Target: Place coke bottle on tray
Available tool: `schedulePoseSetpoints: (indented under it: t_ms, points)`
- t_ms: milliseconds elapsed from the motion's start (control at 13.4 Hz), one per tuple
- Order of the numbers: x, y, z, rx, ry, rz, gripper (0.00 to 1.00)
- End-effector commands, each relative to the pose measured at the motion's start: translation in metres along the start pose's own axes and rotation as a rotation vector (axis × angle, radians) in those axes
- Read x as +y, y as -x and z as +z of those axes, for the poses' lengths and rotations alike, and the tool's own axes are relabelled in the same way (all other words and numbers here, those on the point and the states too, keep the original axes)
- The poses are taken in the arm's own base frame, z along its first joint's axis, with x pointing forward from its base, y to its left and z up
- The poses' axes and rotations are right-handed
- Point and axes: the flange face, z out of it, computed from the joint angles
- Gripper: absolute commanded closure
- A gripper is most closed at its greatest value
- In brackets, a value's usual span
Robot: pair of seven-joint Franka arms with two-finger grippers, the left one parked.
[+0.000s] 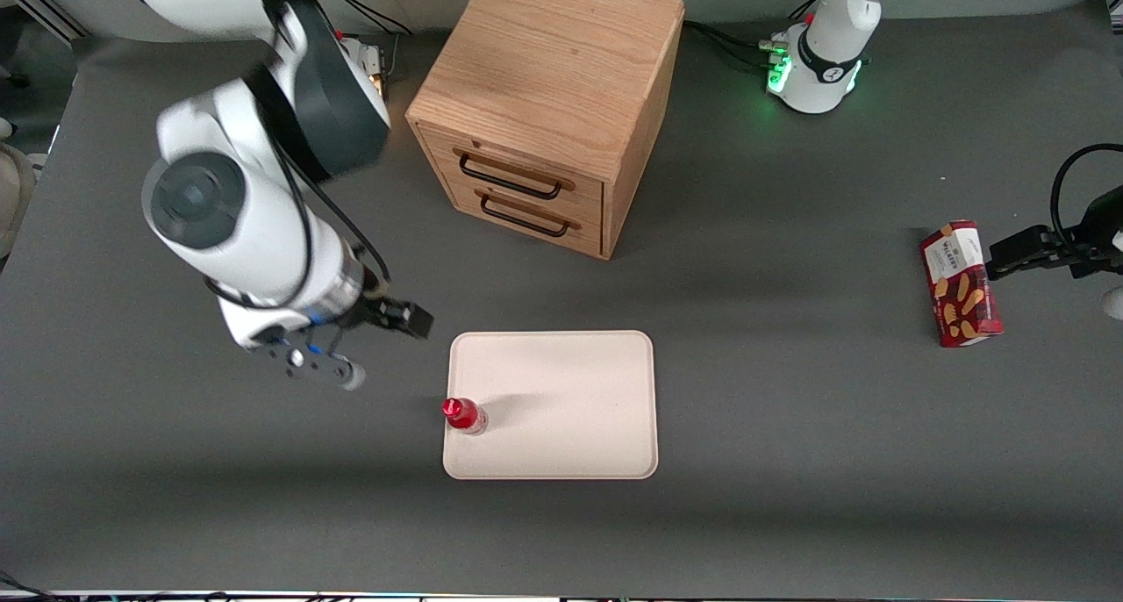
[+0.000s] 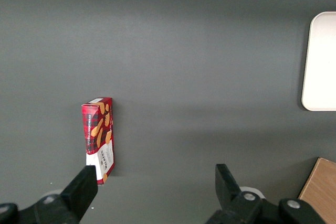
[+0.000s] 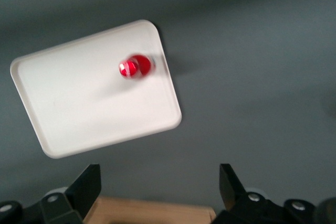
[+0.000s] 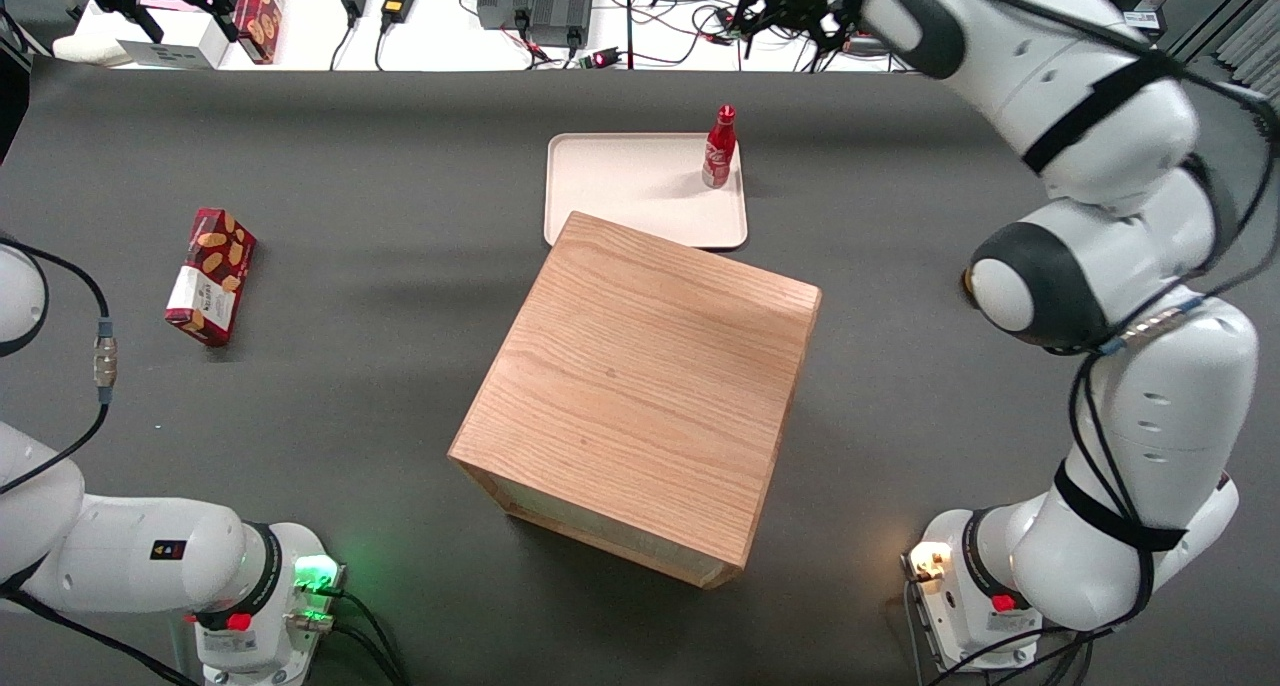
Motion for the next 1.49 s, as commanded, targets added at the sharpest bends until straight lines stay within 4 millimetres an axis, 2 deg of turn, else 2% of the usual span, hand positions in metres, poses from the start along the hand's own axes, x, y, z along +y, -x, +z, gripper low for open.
schedulePoseSetpoints:
  t_ms: [0,149,298,521,670,894,968,1191,1415]
  points:
    - [0.031,0.034,-0.050,-0.046,0.016,0.028,0.00]
    - [0.054,0.045,-0.080,-0.036,0.021,0.025,0.00]
    - [0.086,0.040,-0.100,-0.017,0.019,-0.032,0.00]
    - [0.171,0.013,-0.103,-0.060,0.006,-0.193,0.00]
    - [0.214,-0.001,-0.100,-0.067,-0.009,-0.221,0.00]
    - [0.268,-0.006,-0.095,-0.018,-0.048,-0.279,0.00]
    - [0.280,-0.005,-0.092,-0.003,-0.057,-0.275,0.00]
    - [0.298,-0.007,-0.085,0.021,-0.069,-0.276,0.00]
    - [0.318,-0.021,-0.080,0.053,-0.074,-0.308,0.00]
